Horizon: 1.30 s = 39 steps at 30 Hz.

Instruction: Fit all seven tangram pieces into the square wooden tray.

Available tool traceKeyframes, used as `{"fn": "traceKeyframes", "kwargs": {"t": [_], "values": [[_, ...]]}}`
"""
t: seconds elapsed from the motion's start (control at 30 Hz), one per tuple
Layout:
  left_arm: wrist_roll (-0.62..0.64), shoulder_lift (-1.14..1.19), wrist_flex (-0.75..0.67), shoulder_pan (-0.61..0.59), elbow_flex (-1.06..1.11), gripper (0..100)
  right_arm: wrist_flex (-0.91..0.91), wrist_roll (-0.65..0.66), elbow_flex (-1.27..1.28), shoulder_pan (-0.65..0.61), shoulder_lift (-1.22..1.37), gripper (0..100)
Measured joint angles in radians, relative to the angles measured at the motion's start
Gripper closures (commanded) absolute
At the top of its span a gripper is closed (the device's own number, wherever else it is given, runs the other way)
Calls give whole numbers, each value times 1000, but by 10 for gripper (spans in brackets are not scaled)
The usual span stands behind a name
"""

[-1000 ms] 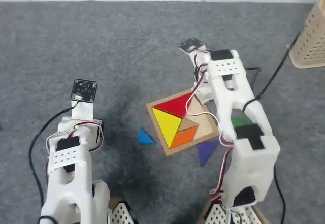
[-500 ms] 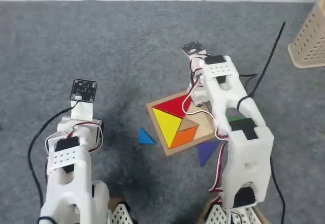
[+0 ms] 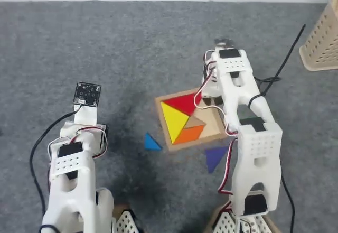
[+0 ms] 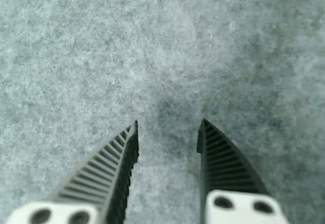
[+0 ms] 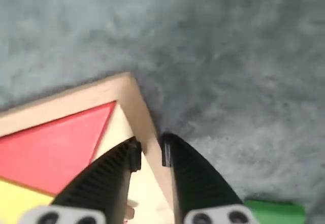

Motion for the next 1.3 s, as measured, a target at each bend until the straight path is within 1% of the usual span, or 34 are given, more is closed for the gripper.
{"fn": "traceKeyframes", "kwargs": {"t": [0.13, 0.2, 0.37, 0.43, 0.53, 0.6, 0.8, 0.9, 0.97, 1.07, 1.2, 1.3], "values": [[0, 0, 0, 0, 0, 826, 0, -86, -29, 20, 15, 987], [0, 0, 0, 0, 0, 826, 0, -100, -46, 31, 25, 965], [0, 0, 0, 0, 0, 826, 0, -100, -74, 43, 31, 794], [0, 0, 0, 0, 5, 826, 18, -100, -87, 43, 32, 755], [0, 0, 0, 0, 5, 826, 55, -92, -106, 44, 21, 771], [0, 0, 0, 0, 5, 826, 91, -58, -104, 57, -14, 779], [0, 0, 0, 0, 5, 826, 206, 28, -104, 77, -203, 785], [0, 0, 0, 0, 5, 826, 226, 61, -52, 71, -308, 785], [0, 0, 0, 0, 5, 826, 222, 87, 25, 49, -385, 785], [0, 0, 0, 0, 5, 826, 146, 155, 207, -18, -506, 786], [0, 0, 0, 0, 5, 826, -9, 258, 477, -161, -663, 786], [0, 0, 0, -3, 5, 826, -115, 315, 626, -281, -723, 786]]}}
